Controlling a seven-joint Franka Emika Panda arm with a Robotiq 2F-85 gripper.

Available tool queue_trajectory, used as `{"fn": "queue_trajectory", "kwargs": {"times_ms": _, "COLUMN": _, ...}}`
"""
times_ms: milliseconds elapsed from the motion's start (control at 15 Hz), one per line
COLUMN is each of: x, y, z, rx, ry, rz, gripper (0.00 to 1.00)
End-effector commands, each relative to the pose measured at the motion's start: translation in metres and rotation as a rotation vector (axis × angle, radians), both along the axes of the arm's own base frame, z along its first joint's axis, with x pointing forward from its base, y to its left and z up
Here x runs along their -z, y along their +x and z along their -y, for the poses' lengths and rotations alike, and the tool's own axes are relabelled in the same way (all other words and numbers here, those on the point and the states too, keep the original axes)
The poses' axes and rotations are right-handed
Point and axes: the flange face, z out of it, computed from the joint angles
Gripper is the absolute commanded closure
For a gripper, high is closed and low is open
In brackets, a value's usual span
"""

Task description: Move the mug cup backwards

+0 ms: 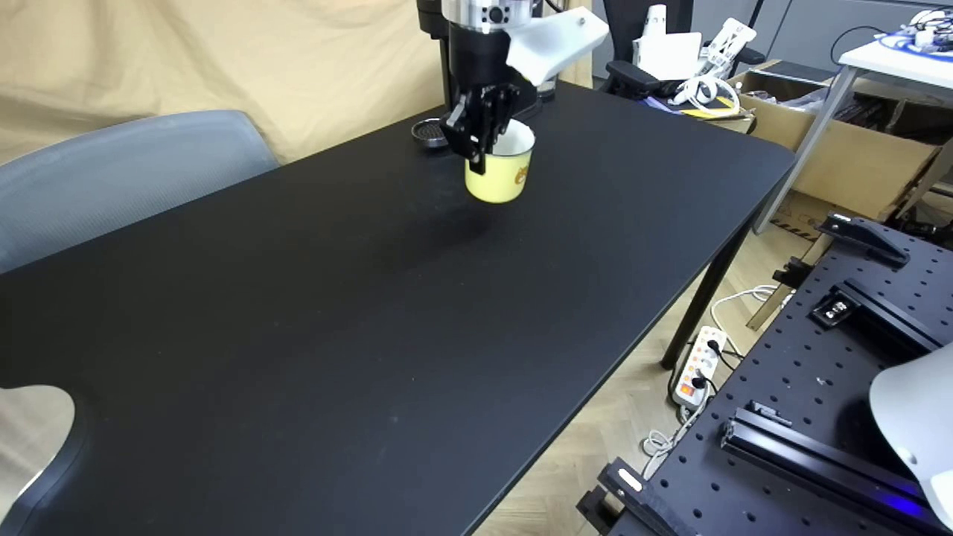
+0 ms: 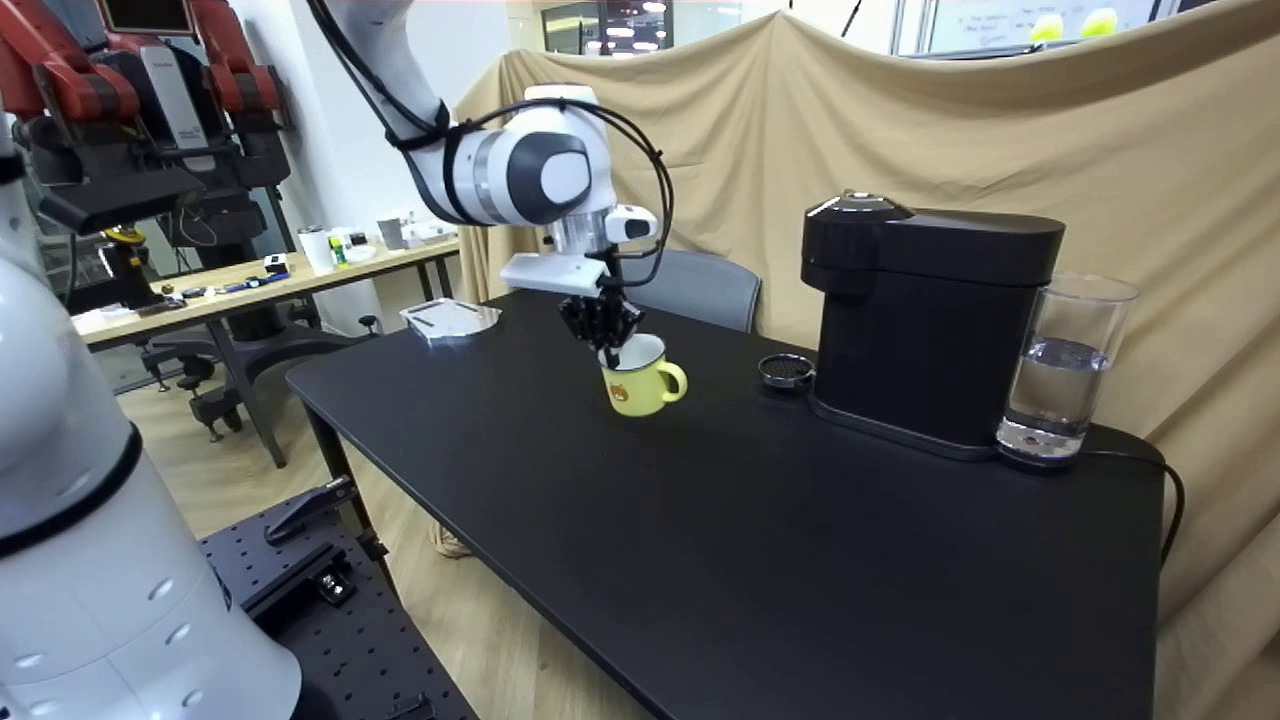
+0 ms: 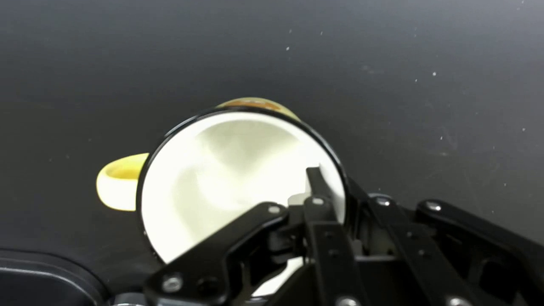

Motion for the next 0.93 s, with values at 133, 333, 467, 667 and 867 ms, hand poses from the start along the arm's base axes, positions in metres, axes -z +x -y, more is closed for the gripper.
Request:
{"fn": "queue_trajectory", "kwargs": {"times_ms": 133, "x": -0.013, "y": 0.065, "z": 0.003, "rx": -0.047, "ry": 0.046, "rz": -0.006, "gripper": 0.97}}
{"fn": "queue_trajectory", "kwargs": {"times_ms": 333, "x": -0.004, "y": 0.083, "z": -0.005, "rx": -0.072, "ry": 0.058, "rz": -0.039, "gripper": 0.97}}
{"fn": "queue_trajectory", "kwargs": {"times_ms": 467, "x": 0.000, "y": 0.090, "z": -0.007, "rx": -0.078, "ry": 0.044, "rz": -0.066, "gripper": 0.97}}
{"fn": "queue_trajectory", "kwargs": {"times_ms": 667, "x": 0.013, "y": 0.094, "z": -0.019, "rx": -0.074, "ry": 0.015, "rz": -0.098, "gripper": 0.97}}
{"fn": "queue_trajectory", "kwargs": {"times_ms": 867, "x": 0.028, "y": 0.097, "z": -0.029, "rx": -0.084, "ry": 0.009, "rz": -0.101, "gripper": 0.97}}
